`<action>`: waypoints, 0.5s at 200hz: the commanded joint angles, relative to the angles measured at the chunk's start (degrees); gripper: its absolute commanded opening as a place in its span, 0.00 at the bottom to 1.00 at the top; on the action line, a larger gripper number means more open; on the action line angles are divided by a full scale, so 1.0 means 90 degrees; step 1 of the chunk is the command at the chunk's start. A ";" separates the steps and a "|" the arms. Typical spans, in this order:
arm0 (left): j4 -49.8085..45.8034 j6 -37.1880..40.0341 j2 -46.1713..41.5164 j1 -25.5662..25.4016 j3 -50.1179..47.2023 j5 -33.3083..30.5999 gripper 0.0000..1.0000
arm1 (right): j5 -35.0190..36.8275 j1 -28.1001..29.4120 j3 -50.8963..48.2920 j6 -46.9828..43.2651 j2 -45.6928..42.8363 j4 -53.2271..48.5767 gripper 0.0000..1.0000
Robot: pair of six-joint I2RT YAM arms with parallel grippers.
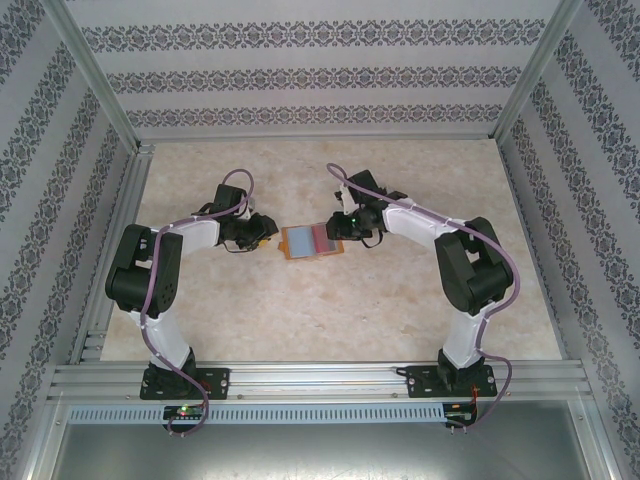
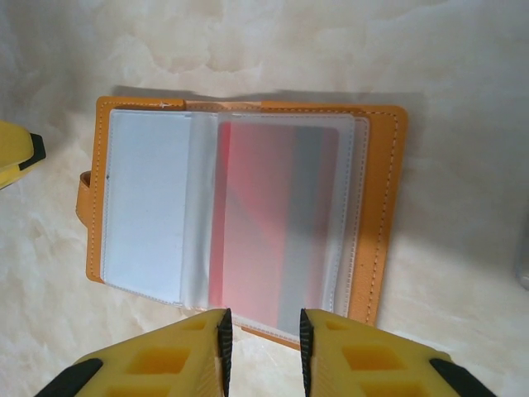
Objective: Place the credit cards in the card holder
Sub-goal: Flip over the card slot in the card holder.
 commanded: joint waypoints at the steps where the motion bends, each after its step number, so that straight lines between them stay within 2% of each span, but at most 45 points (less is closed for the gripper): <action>1: -0.0216 0.0100 -0.0129 -0.0011 0.0180 -0.0075 0.35 | 0.0140 -0.0083 -0.0124 -0.0162 -0.0286 -0.0028 0.32; 48: -0.0456 0.0199 -0.0187 -0.0109 0.0524 -0.0180 0.35 | 0.0243 -0.0517 -0.0223 -0.0332 -0.0877 -0.0130 0.33; 100: -0.0820 0.0327 0.0056 -0.0428 0.1356 -0.0207 0.36 | 0.0299 -0.1413 -0.0443 -0.0417 -0.1615 -0.0206 0.38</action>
